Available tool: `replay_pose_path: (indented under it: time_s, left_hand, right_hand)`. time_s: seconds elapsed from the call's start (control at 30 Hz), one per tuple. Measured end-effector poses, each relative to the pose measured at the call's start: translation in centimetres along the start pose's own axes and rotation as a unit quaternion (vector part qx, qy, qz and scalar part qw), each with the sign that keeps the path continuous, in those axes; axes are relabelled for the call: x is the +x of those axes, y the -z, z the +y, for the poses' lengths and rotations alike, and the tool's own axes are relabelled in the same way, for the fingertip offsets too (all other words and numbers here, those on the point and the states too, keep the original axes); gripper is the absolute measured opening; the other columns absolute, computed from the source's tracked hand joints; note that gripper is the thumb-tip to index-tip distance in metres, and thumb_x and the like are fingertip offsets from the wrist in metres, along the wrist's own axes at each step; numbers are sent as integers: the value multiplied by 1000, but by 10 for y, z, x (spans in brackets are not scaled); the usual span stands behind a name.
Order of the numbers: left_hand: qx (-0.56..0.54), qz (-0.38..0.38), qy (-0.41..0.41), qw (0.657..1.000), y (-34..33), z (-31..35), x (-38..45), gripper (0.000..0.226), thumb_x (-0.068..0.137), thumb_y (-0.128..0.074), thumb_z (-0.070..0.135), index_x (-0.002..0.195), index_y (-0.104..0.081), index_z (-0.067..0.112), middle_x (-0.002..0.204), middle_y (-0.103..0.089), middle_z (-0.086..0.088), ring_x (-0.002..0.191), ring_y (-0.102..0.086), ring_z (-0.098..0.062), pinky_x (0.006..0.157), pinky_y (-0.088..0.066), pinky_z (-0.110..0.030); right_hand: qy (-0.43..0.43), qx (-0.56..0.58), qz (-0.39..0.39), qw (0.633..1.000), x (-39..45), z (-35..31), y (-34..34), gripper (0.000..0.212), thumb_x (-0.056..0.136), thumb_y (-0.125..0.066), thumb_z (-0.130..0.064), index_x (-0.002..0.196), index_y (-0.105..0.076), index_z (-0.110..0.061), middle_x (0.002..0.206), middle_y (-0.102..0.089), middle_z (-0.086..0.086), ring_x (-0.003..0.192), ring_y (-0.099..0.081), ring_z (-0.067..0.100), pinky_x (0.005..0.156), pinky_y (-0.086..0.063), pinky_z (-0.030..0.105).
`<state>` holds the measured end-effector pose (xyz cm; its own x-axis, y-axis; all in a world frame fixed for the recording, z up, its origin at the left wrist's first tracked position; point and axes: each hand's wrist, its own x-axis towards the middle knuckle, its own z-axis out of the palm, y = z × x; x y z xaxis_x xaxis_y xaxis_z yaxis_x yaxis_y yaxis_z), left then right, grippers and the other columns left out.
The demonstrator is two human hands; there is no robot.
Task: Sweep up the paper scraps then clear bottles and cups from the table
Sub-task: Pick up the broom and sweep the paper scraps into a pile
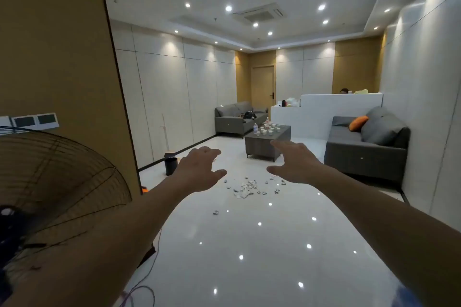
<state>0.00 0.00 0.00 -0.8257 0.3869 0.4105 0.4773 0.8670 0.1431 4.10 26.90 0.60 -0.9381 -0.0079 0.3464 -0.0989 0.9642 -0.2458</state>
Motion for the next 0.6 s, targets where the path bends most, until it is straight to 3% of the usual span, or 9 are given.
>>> replay_pose_path:
  time_s: [0.27, 0.6]
  left_hand:
    - [12, -27, 20, 999, -61, -24, 85, 67, 86, -58, 58, 144, -38, 30, 150, -39, 2, 136, -33, -21, 106, -36, -42]
    - [-4, -29, 60, 998, -151, -26, 289, 68, 85, -60, 57, 144, -38, 30, 149, -40, 2, 136, -33, -21, 107, -33, -40]
  right_hand:
    - [-21, 3, -16, 1000, 90, 54, -45, 86, 85, -69, -53, 155, -28, -24, 156, -39, 6, 141, -35, 34, 110, -35, 47]
    - [-13, 4, -56, 998, 272, 173, -83, 85, 87, -69, -51, 156, -27, -23, 157, -38, 7, 140, -36, 33, 112, -36, 48]
